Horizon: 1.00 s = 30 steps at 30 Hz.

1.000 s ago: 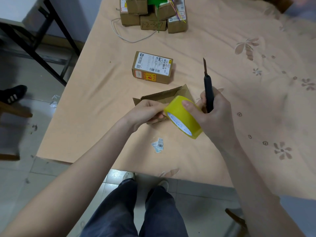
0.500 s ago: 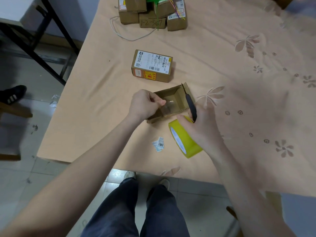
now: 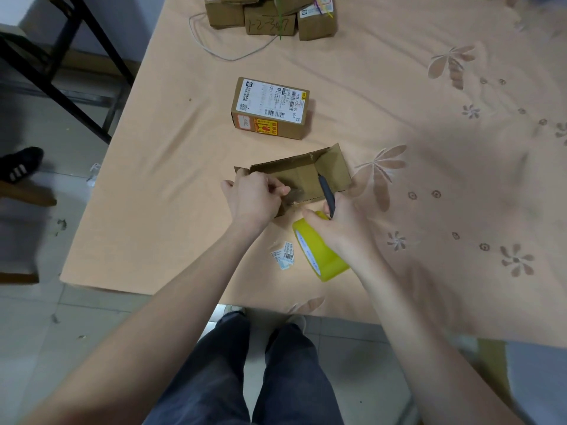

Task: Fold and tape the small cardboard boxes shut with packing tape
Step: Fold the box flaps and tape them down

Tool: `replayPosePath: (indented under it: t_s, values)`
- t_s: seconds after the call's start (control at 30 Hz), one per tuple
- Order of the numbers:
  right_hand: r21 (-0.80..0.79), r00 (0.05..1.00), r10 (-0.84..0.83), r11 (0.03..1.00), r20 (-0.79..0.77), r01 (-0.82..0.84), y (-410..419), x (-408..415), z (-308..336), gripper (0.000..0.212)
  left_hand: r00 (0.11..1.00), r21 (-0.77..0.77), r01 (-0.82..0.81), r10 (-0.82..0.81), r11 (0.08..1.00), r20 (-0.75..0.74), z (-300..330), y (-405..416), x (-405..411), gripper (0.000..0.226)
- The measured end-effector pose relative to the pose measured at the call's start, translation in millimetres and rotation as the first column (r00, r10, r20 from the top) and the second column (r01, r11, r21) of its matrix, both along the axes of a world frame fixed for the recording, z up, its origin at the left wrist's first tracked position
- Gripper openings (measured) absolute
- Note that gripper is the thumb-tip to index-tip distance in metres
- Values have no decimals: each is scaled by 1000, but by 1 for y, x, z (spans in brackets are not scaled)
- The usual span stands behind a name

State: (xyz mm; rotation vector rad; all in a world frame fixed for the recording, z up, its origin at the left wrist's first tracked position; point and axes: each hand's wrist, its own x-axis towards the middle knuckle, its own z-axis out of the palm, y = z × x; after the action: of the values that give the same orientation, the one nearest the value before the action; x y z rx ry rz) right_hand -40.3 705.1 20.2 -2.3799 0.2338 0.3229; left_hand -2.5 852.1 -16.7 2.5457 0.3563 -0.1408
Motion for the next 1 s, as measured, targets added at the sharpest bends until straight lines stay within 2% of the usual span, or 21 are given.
replayPosePath:
  t_s: [0.23,0.33,0.57,0.67,0.77,0.93,1.0]
  values:
    - [-11,999,-14,1000,39,14,1,2,-7,46,997,69,48,-43,996,-70,-4,-1,5,14]
    - [-25,999,5,1000,44,-4,0,-2,-12,45,992,74,75,-67,994,-111,-3,2,5,23]
    - [1,998,-44,999,48,44,1,-7,-19,45,994,94,96,-91,991,-51,-6,0,3,17]
    - [18,999,-24,1000,46,24,2,-3,-16,45,990,189,142,-139,972,-28,-12,2,1,8]
    - [34,998,-24,999,52,22,3,-1,-13,44,986,225,166,-162,960,-38,-14,6,4,12]
    - [59,997,-31,998,67,27,4,5,-10,44,991,80,124,-127,989,32,-3,15,9,22]
    - [79,998,-33,996,56,29,3,8,-9,42,966,-16,243,-240,970,96,5,25,4,35]
